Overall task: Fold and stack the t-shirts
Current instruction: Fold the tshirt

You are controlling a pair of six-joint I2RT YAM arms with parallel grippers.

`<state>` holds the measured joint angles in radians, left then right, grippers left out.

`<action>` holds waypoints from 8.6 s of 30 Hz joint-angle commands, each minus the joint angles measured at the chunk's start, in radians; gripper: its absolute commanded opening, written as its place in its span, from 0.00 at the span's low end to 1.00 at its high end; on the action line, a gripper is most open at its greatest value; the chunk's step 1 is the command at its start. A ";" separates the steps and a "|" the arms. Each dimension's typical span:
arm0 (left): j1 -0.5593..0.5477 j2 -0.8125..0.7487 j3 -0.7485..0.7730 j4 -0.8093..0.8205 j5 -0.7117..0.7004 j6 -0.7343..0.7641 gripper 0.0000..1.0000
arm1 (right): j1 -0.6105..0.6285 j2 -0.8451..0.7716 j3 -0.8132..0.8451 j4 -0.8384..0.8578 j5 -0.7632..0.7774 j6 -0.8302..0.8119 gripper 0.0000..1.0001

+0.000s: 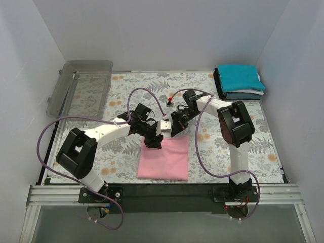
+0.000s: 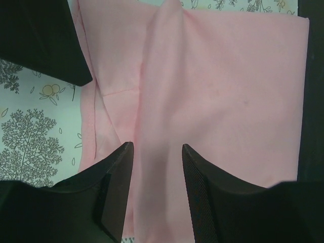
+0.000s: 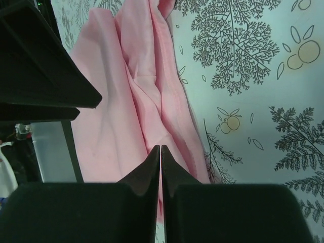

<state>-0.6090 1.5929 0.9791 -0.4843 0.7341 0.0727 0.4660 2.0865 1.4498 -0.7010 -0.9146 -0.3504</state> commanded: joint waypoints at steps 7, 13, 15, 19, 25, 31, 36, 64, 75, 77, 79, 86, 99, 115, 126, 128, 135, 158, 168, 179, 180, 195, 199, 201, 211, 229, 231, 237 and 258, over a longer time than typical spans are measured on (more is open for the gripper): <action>-0.072 0.052 0.003 0.093 -0.025 -0.004 0.40 | 0.011 0.035 0.015 0.061 -0.115 0.097 0.04; -0.087 0.078 -0.003 0.102 -0.048 0.012 0.33 | 0.013 0.030 0.007 0.077 -0.118 0.106 0.04; -0.090 0.073 -0.003 0.102 -0.044 0.012 0.24 | 0.016 0.032 0.011 0.080 -0.121 0.108 0.04; -0.100 0.062 -0.011 0.098 -0.047 0.029 0.15 | 0.028 0.035 0.020 0.083 -0.127 0.120 0.04; -0.110 0.045 -0.028 0.095 -0.061 0.035 0.00 | 0.049 0.058 0.027 0.092 -0.142 0.134 0.04; -0.117 -0.025 -0.031 0.093 -0.088 0.027 0.00 | 0.097 0.093 0.058 0.095 -0.155 0.142 0.04; -0.123 -0.070 -0.053 0.087 -0.088 0.021 0.00 | 0.138 0.133 0.060 0.106 -0.124 0.137 0.03; -0.080 0.013 0.030 0.236 -0.182 0.187 0.00 | 0.140 0.199 0.075 0.101 -0.095 0.130 0.02; -0.092 -0.071 -0.040 0.225 -0.162 0.203 0.00 | 0.141 0.109 0.233 -0.005 0.040 0.074 0.08; -0.095 -0.076 -0.048 0.222 -0.162 0.206 0.00 | 0.141 0.092 0.251 -0.009 0.066 0.068 0.08; -0.098 -0.076 -0.054 0.224 -0.160 0.207 0.00 | 0.141 0.083 0.279 -0.041 0.088 0.042 0.09; -0.103 -0.068 -0.045 0.223 -0.165 0.205 0.00 | 0.134 0.127 0.268 -0.117 0.123 -0.044 0.07; -0.104 -0.071 -0.005 0.271 -0.217 0.216 0.00 | 0.131 0.248 0.239 -0.120 0.085 -0.090 0.04; -0.075 0.036 0.021 0.342 -0.254 0.256 0.00 | 0.129 0.230 0.234 -0.118 0.097 -0.098 0.04; -0.075 0.044 -0.033 0.388 -0.260 0.237 0.00 | 0.125 0.195 0.334 -0.130 0.244 -0.084 0.05; -0.075 0.035 -0.034 0.385 -0.260 0.230 0.00 | 0.125 0.188 0.359 -0.140 0.270 -0.084 0.06; -0.075 0.003 -0.037 0.346 -0.274 0.222 0.01 | 0.119 0.161 0.448 -0.163 0.356 -0.096 0.15; 0.368 0.160 0.355 -0.177 0.165 -0.315 0.45 | -0.178 -0.146 0.136 -0.186 0.097 -0.076 0.61; 0.405 0.308 0.382 -0.178 0.211 -0.364 0.49 | -0.178 -0.097 0.038 -0.109 0.077 -0.078 0.59; 0.405 0.384 0.374 -0.142 0.169 -0.396 0.52 | -0.164 -0.094 -0.043 -0.094 0.056 -0.113 0.58; 0.405 0.389 0.378 -0.139 0.171 -0.398 0.52 | -0.162 -0.094 -0.052 -0.094 0.054 -0.114 0.57; 0.405 0.411 0.360 -0.126 0.205 -0.436 0.48 | -0.136 -0.077 -0.080 -0.092 0.040 -0.136 0.40; 0.405 0.406 0.345 -0.126 0.218 -0.450 0.40 | -0.136 -0.069 -0.077 -0.092 0.042 -0.136 0.34; 0.405 0.400 0.330 -0.111 0.206 -0.452 0.40 | -0.136 -0.066 -0.077 -0.092 0.040 -0.137 0.31; 0.405 0.395 0.322 -0.085 0.192 -0.462 0.34 | -0.136 -0.059 -0.078 -0.086 0.040 -0.131 0.19; 0.423 0.165 0.247 -0.169 0.010 -0.395 0.00 | -0.136 -0.072 -0.091 -0.048 0.114 -0.079 0.01; 0.433 0.176 0.236 -0.143 -0.015 -0.395 0.00 | -0.136 -0.074 -0.089 -0.037 0.128 -0.071 0.01; 0.449 0.262 0.237 -0.070 -0.039 -0.416 0.00 | -0.136 -0.059 -0.051 -0.026 0.157 -0.042 0.01; 0.451 0.418 0.375 0.050 -0.107 -0.501 0.00 | -0.139 0.066 0.204 0.015 0.307 0.021 0.01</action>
<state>-0.1688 2.0174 1.3071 -0.4591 0.6636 -0.4099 0.3305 2.1502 1.5776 -0.7052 -0.6552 -0.3428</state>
